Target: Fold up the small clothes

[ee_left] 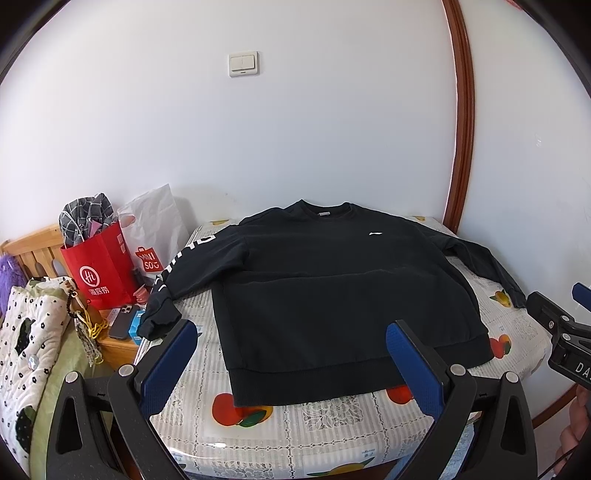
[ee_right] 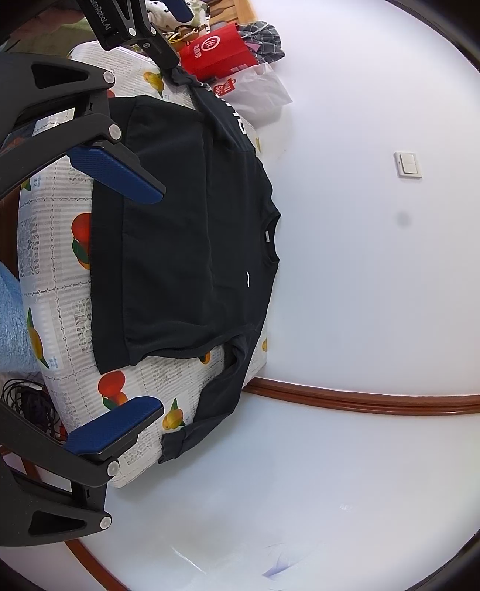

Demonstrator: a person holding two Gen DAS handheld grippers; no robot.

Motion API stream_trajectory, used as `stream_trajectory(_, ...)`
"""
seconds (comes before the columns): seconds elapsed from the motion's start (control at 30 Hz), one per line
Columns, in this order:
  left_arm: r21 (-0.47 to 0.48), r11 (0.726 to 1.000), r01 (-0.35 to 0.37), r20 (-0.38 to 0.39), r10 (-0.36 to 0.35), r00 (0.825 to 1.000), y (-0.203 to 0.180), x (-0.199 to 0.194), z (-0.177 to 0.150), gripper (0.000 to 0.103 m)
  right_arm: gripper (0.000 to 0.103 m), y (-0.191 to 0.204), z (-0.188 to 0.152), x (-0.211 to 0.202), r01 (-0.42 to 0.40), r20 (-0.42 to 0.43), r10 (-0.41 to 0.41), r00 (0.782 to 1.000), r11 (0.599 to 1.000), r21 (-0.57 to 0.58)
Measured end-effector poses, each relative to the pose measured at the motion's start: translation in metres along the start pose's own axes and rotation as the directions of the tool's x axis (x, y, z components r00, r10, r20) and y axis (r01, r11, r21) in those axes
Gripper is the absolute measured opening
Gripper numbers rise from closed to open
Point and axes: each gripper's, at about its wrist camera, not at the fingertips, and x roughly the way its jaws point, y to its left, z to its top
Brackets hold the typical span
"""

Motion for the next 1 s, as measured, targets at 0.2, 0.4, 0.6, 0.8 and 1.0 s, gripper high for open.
stream_trajectory(0.2, -0.003, 1.0, 0.001, -0.003, -0.001, 1.0, 0.001, 0.001, 0.0, 0.103, 0.103, 0.0, 0.0, 0.0, 0.0, 0.0, 0.0, 1.0, 1.0, -0.001)
stream_trajectory(0.4, -0.005, 1.0, 0.002, -0.004, -0.002, 1.0, 0.001, 0.001, 0.0, 0.103, 0.103, -0.001, 0.0, 0.0, -0.003, 0.005, 0.003, 1.0, 1.0, 0.001)
stream_trajectory(0.6, -0.005, 1.0, 0.003, -0.003, -0.003, 1.0, 0.002, 0.001, 0.002, 0.103, 0.103, -0.002, -0.001, 0.001, 0.0, 0.005, 0.0, 1.0, 1.0, 0.004)
stream_trajectory(0.8, -0.002, 1.0, 0.015, -0.008, -0.015, 1.0, 0.003, 0.009, 0.005, 0.103, 0.103, -0.003, -0.003, 0.007, -0.008, 0.005, 0.008, 1.0, 1.0, 0.011)
stream_trajectory(1.0, -0.033, 0.999, 0.032, -0.076, -0.035, 0.997, 0.013, 0.043, 0.008, 0.103, 0.103, -0.001, -0.004, 0.031, -0.039, -0.017, 0.039, 0.999, 0.999, 0.019)
